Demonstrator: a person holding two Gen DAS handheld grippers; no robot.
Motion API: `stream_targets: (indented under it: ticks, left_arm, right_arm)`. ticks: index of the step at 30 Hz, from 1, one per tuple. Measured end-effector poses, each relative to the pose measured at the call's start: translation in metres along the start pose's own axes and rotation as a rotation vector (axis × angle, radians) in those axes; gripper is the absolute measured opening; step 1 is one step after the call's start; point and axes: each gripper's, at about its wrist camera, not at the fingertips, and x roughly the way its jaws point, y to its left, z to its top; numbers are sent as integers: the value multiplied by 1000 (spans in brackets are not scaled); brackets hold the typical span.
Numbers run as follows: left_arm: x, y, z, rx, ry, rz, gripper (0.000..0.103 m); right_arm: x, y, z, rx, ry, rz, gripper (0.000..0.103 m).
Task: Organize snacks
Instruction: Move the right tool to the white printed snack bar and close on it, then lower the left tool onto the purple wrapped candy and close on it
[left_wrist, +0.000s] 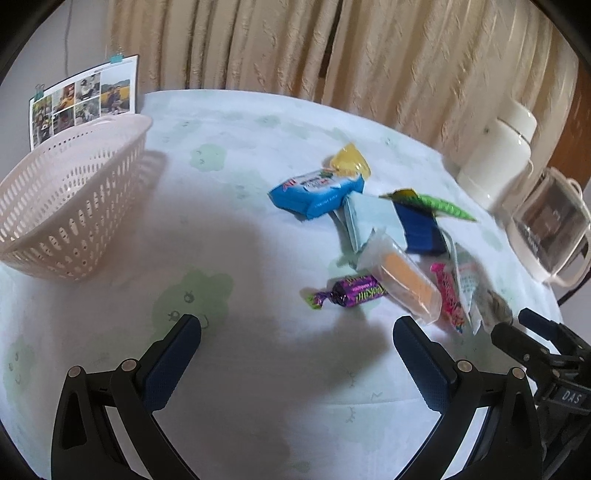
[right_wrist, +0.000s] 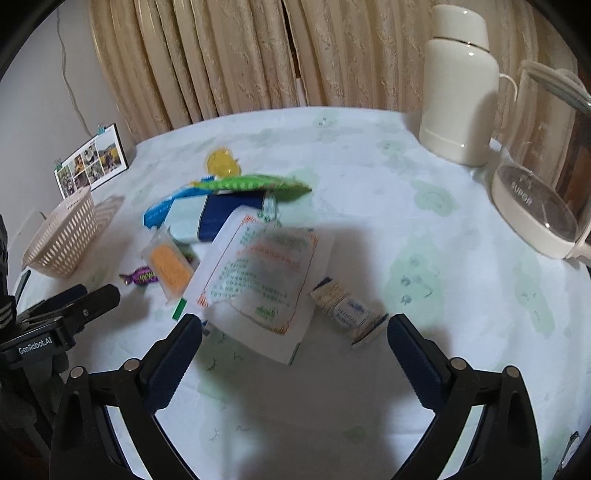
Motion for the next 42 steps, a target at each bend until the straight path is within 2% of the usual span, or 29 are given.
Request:
stream_targets:
  ticks: [3, 6, 8, 14, 17, 23, 29, 33, 36, 38, 40, 42]
  left_arm:
    - [0, 2, 0, -15, -3, -12, 103]
    - [-1, 2, 0, -13, -6, -11, 103]
    - [-1, 1, -1, -7, -7, -8, 103]
    - [0, 0, -1, 5, -7, -1, 103]
    - [0, 0, -1, 6, -7, -3, 103]
    - [0, 0, -1, 10, -7, -2, 103]
    - [6, -2, 2, 25, 18, -19, 102]
    - [13, -3, 8, 29, 39, -52, 97]
    - [20, -12, 14, 85, 54, -50, 94]
    - [25, -23, 16, 154, 67, -48, 89]
    - [31, -36, 16, 235, 86, -47, 77]
    - [34, -45, 16, 287, 87, -40, 69]
  right_arm:
    - [-3, -9, 1, 10, -12, -7, 92]
    - [2, -20, 3, 27, 7, -2, 77]
    - [7, -25, 4, 35, 24, 1, 64]
    - [20, -23, 6, -33, 50, -61, 44]
    - [21, -22, 7, -50, 48, -73, 38]
    - [21, -25, 9, -44, 44, -81, 31]
    - [18, -31, 9, 0, 29, -57, 28]
    - [15, -36, 7, 33, 13, -27, 27]
    - [14, -39, 7, 55, 5, -4, 27]
    - [13, -42, 6, 70, 2, 12, 27]
    - [13, -43, 6, 76, -2, 23, 27]
    - [12, -43, 5, 78, -5, 32, 27]
